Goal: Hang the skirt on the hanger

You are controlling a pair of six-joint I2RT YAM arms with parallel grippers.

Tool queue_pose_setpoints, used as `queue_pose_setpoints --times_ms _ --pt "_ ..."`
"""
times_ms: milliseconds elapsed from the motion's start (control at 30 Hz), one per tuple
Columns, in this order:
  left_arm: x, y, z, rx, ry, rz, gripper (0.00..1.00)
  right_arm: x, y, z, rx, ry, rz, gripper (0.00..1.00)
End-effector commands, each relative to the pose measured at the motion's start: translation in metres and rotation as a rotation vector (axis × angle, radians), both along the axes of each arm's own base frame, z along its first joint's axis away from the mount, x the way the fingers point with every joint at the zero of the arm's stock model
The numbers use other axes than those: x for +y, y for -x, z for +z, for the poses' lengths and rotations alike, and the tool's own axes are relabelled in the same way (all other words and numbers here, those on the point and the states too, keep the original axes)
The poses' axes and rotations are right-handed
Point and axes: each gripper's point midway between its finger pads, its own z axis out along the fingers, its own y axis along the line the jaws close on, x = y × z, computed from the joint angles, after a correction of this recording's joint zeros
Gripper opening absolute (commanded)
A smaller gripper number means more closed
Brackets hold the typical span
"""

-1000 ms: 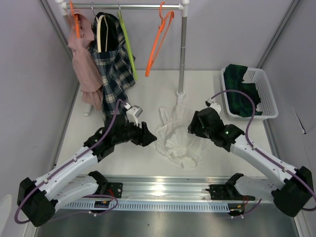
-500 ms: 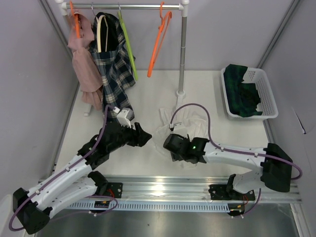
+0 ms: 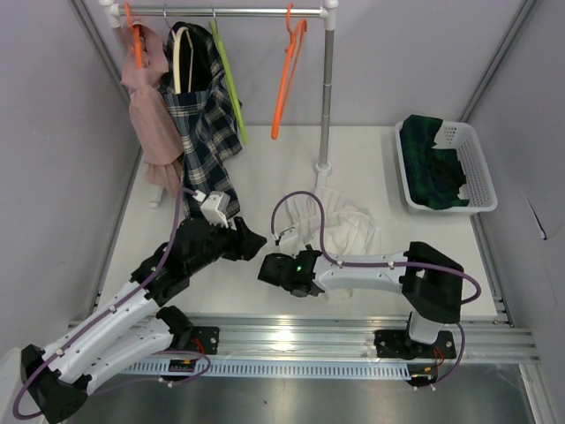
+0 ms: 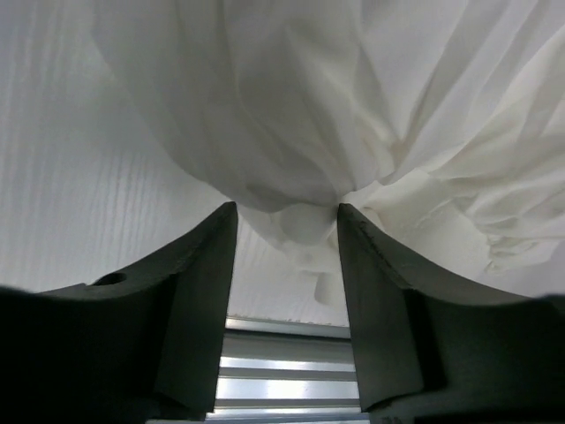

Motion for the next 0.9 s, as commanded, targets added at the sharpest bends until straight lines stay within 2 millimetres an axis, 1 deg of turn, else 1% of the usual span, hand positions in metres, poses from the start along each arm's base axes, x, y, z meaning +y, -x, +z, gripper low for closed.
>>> queue_pose_setpoints --times_ms 0,67,100,167,200,267,300,367,400,433,467,500,533,567,600,633,667,700,733,767,833,867 --pt "-0.003 -0.002 0.016 -0.023 0.042 0.006 0.69 -0.006 -0.015 0.015 -0.09 0.058 -0.038 0.49" --pt "-0.003 -0.002 0.014 -0.023 0.04 0.006 0.7 -0.008 -0.017 0.016 -0.099 0.069 -0.044 0.44" --pt "-0.003 -0.002 0.015 -0.023 0.042 0.005 0.7 -0.008 -0.018 0.016 -0.1 0.071 -0.045 0.35" --pt "-0.005 -0.002 0.014 -0.023 0.049 0.0 0.7 -0.011 -0.02 0.016 -0.099 0.075 -0.053 0.25" --pt "-0.007 0.001 0.011 -0.012 0.051 -0.019 0.7 -0.011 -0.022 0.018 -0.101 0.073 -0.058 0.14" --pt "-0.01 0.002 0.009 -0.005 0.062 -0.033 0.69 -0.015 -0.025 0.021 -0.1 0.079 -0.067 0.06" --pt "-0.012 0.003 0.009 -0.003 0.068 -0.04 0.69 -0.015 -0.027 0.026 -0.102 0.068 -0.07 0.0" --pt "-0.015 0.006 0.009 -0.003 0.087 -0.057 0.7 -0.017 -0.035 0.037 -0.096 0.041 -0.083 0.0" --pt "-0.015 0.007 0.007 0.0 0.09 -0.063 0.71 -0.018 -0.039 0.05 -0.1 0.003 -0.09 0.0" --pt "-0.017 0.007 0.007 -0.005 0.103 -0.071 0.71 -0.02 -0.049 0.06 -0.092 -0.03 -0.111 0.0" --pt "-0.021 0.01 0.008 -0.004 0.116 -0.093 0.71 -0.021 -0.053 0.07 -0.092 -0.063 -0.121 0.0" --pt "-0.023 0.012 0.01 -0.007 0.128 -0.107 0.72 -0.023 -0.057 0.086 -0.1 -0.121 -0.136 0.0" --pt "-0.026 0.013 0.007 -0.003 0.142 -0.119 0.71 -0.029 -0.066 0.094 -0.087 -0.166 -0.166 0.0" --pt "-0.03 0.016 0.008 0.001 0.156 -0.147 0.71 -0.032 -0.069 0.101 -0.086 -0.196 -0.176 0.0" --pt "-0.033 0.017 0.006 0.004 0.167 -0.159 0.71 -0.037 -0.07 0.115 -0.096 -0.253 -0.189 0.0" --pt "-0.035 0.018 0.005 0.014 0.174 -0.168 0.71 -0.041 -0.071 0.12 -0.089 -0.283 -0.203 0.0" --pt "-0.038 0.021 -0.004 0.039 0.173 -0.189 0.71 -0.053 -0.076 0.12 -0.089 -0.296 -0.246 0.0" --pt "-0.04 0.023 -0.011 0.058 0.172 -0.199 0.71 -0.059 -0.076 0.123 -0.092 -0.316 -0.267 0.0" --pt "-0.043 0.024 -0.014 0.068 0.181 -0.207 0.71 -0.067 -0.075 0.131 -0.102 -0.356 -0.284 0.0" --pt "-0.043 0.027 -0.031 0.105 0.166 -0.213 0.71 -0.077 -0.072 0.126 -0.096 -0.352 -0.304 0.0" --pt "-0.05 0.034 -0.04 0.139 0.179 -0.238 0.71 -0.096 -0.073 0.125 -0.105 -0.379 -0.376 0.0" --pt "-0.054 0.036 -0.045 0.148 0.187 -0.249 0.71 -0.105 -0.069 0.13 -0.114 -0.416 -0.396 0.0"
